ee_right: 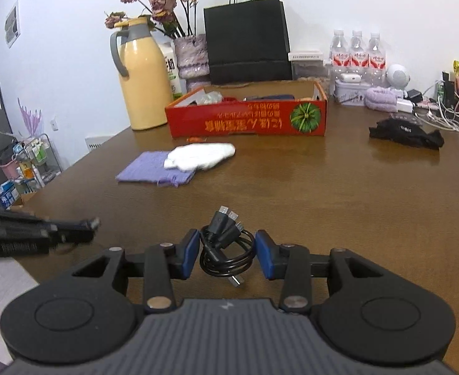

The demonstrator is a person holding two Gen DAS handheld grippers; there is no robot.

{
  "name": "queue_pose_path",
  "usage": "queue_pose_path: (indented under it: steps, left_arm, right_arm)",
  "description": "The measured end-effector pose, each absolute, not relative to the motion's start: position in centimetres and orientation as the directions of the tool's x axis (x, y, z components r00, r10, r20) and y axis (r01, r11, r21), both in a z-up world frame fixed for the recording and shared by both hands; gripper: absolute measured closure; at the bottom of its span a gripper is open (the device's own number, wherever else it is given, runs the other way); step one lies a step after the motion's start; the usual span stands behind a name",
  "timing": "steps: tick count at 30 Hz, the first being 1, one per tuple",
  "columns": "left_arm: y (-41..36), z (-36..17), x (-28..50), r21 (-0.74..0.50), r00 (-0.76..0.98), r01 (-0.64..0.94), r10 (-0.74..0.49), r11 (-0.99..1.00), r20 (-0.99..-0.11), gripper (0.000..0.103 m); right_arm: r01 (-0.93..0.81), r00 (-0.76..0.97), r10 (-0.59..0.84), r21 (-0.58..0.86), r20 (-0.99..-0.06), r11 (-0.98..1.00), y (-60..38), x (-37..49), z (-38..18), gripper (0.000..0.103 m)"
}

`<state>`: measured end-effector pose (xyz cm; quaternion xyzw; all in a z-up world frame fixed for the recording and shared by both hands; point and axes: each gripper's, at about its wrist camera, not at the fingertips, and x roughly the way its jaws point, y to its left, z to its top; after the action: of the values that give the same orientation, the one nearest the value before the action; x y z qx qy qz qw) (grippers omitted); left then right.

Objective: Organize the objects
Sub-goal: 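Carry both cables over the box and open both tools to drop them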

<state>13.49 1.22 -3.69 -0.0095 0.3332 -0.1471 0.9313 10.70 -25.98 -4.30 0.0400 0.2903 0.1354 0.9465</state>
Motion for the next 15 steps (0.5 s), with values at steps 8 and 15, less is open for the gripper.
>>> queue_pose_path:
  steps: [8,15]
  left_arm:
    - [0.4,4.6,26.0,-0.123,0.792,0.399,-0.410,0.909,-0.452,0.097]
    - [-2.0,4.5,45.2,-0.194,0.756,0.305,-0.361,0.932,-0.546,0.097]
  right_arm:
    - [-0.308,0.838,0.316,0.092,-0.445,0.947,-27.9,19.8,1.4,0.063]
    - [-0.271,0.824,0.318,0.167,-0.469,0.948,-30.5,38.9,4.6,0.063]
